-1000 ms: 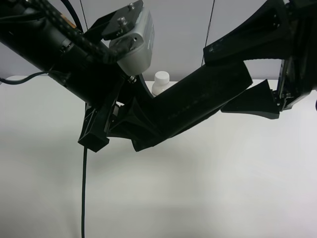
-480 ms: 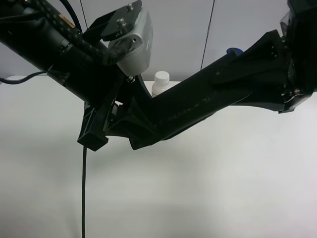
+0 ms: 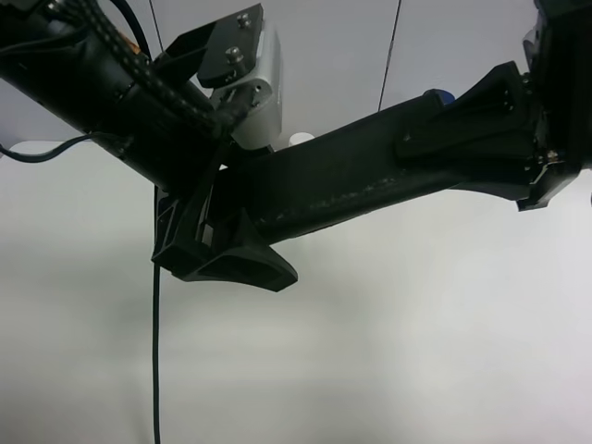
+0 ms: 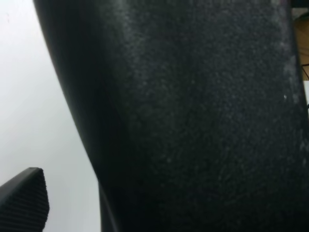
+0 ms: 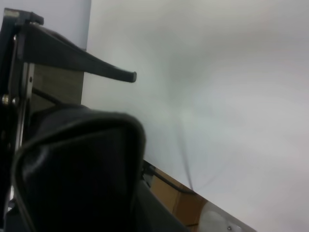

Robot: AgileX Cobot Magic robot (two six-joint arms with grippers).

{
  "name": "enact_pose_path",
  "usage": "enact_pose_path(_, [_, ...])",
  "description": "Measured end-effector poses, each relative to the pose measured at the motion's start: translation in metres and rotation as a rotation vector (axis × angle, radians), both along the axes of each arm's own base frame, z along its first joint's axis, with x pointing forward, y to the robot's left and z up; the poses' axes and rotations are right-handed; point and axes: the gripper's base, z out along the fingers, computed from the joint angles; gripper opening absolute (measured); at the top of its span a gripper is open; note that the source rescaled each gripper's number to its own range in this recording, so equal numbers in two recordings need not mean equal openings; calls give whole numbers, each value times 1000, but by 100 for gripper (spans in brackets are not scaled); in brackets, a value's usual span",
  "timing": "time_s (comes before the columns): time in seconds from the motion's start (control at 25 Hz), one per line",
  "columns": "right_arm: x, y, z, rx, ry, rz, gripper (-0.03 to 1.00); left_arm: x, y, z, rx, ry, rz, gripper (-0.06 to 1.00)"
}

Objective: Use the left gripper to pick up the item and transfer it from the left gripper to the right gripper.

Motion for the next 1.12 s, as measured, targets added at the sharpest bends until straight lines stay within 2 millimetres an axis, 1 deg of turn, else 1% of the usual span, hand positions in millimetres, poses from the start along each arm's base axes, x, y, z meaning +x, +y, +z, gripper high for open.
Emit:
enact_pose_path(0.08, [0, 0, 0, 0, 0, 0, 7, 0, 0, 0, 0, 1, 1, 99])
enact_pose_path(0.28, [0, 0, 0, 0, 0, 1, 6, -2, 2, 3, -2, 0, -3, 99])
enact_pose_path(0.4, [0, 0, 0, 0, 0, 1, 6, -9, 7, 14, -24, -26, -8, 99])
enact_pose_path(0.52, [0, 0, 0, 0, 0, 1, 6, -20, 16, 35, -71, -79, -8, 99])
enact_pose_path(0.72, [0, 0, 0, -1, -1, -3, 5, -44, 37, 68, -148, -166, -3, 99])
enact_pose_path(0.88, [0, 0, -1, -10, -3, -4, 5, -65, 61, 91, -175, -186, 90, 99])
enact_pose_path(1.0, [0, -1, -2, -30, -6, -3, 5, -79, 82, 100, -155, -162, 208, 99])
enact_pose_path(1.12, [0, -1, -3, -37, -6, -1, 5, -94, 105, 103, -102, -95, 344, 99])
